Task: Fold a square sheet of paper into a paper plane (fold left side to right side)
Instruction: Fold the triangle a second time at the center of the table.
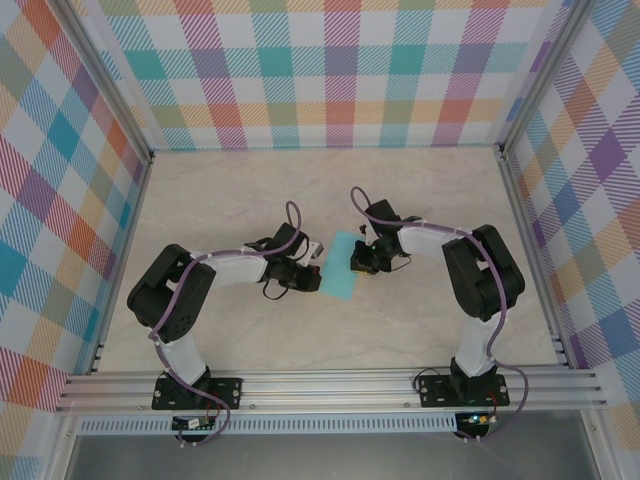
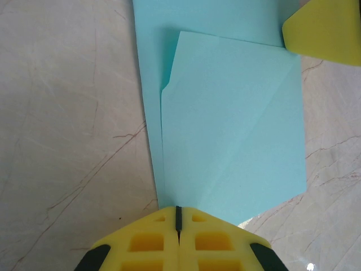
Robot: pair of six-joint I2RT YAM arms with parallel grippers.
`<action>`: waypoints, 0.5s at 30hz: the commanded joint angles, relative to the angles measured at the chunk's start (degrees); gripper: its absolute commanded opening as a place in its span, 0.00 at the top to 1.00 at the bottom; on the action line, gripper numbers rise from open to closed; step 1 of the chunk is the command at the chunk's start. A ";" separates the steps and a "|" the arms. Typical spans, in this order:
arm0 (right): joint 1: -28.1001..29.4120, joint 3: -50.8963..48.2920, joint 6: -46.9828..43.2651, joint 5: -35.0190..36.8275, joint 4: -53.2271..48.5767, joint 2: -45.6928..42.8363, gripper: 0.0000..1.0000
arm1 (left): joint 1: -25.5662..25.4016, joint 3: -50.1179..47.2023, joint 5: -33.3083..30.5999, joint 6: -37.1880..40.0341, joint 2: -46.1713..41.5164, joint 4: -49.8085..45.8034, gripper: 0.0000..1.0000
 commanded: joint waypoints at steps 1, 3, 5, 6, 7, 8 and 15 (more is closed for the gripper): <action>-1.07 -1.58 -1.16 3.75 -2.94 -0.48 0.90 | 0.27 -0.59 -4.44 1.10 0.69 -5.20 0.99; -1.08 -1.77 -1.09 3.10 -2.61 -0.12 0.90 | 0.27 -0.55 -2.95 0.43 -0.52 -4.50 0.96; -1.08 -1.90 -1.03 2.61 -2.32 0.30 0.90 | 0.27 -0.22 -1.30 -0.14 -1.94 -4.04 0.95; -1.08 -1.94 -0.92 2.39 -2.19 0.52 0.90 | 0.27 0.19 -0.43 -0.45 -2.69 -3.95 0.94; -1.07 -1.99 -0.87 2.19 -2.04 0.63 0.90 | 0.27 0.58 0.30 -0.63 -3.29 -3.95 0.94; -0.94 -1.97 -0.81 1.97 -1.95 0.77 0.90 | 0.27 1.11 1.18 -0.77 -3.88 -4.02 0.92; -0.92 -1.85 -0.73 1.77 -1.84 0.87 0.90 | 0.20 2.99 5.57 -1.36 -6.29 -4.27 0.83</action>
